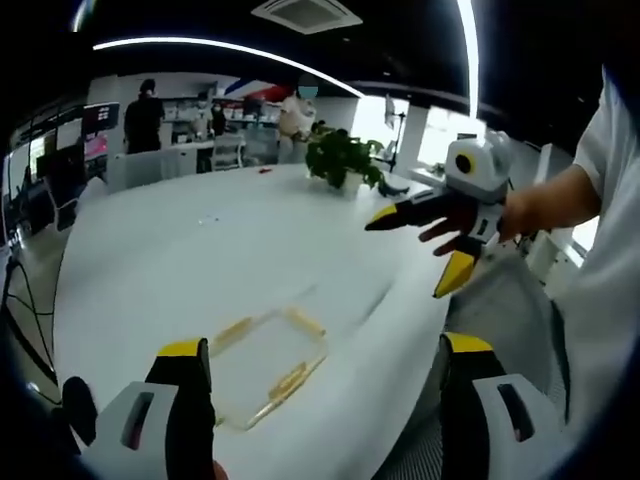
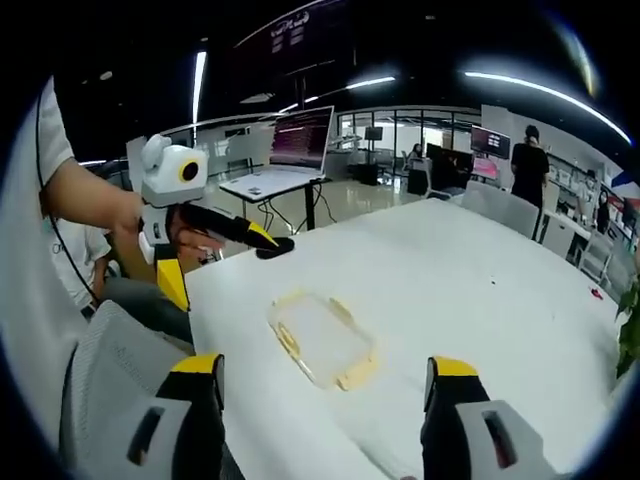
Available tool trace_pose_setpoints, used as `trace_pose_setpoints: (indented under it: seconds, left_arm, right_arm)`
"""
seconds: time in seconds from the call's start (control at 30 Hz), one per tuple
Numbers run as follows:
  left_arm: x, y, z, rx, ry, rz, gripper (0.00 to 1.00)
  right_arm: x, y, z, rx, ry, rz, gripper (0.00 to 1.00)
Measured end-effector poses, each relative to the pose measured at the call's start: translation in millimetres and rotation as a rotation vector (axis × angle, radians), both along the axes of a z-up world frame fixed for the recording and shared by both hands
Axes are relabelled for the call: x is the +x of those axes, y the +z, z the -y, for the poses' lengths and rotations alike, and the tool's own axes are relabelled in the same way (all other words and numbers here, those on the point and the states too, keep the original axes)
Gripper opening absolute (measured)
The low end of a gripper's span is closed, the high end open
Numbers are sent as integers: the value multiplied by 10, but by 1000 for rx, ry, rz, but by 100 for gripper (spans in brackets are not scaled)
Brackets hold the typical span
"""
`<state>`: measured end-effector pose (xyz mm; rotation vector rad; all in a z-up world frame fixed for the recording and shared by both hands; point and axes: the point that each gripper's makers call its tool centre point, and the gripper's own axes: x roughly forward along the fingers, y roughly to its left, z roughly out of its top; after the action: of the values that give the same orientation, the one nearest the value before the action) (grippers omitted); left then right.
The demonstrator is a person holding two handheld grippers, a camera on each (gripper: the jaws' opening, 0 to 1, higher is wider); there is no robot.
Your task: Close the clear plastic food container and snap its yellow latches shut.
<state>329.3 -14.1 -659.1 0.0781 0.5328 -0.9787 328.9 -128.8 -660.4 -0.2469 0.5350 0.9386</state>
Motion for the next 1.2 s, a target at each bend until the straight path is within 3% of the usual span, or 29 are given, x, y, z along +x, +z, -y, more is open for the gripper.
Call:
trace_pose_setpoints:
  seconds: [0.2, 0.47, 0.7, 0.9, 1.0, 1.2]
  left_arm:
    - [68, -21, -85, 10, -23, -26, 91]
    - [229, -77, -226, 57, -55, 5, 91]
    - [303, -260, -304, 152, -151, 22, 91]
    - [341, -308, -294, 142, -203, 19, 85]
    - [384, -400, -365, 189, -235, 20, 87]
    - [379, -556, -477, 277, -331, 32, 86]
  right_arm:
    - [106, -84, -2, -37, 15, 2, 81]
    - [191, -164, -87, -88, 85, 34, 79]
    - [276, -237, -160, -131, 140, 39, 76]
    - [343, -358, -152, -166, 178, 9, 74]
    - [373, -407, -155, -175, 199, -4, 72]
    - [338, -605, -136, -302, 330, -24, 69]
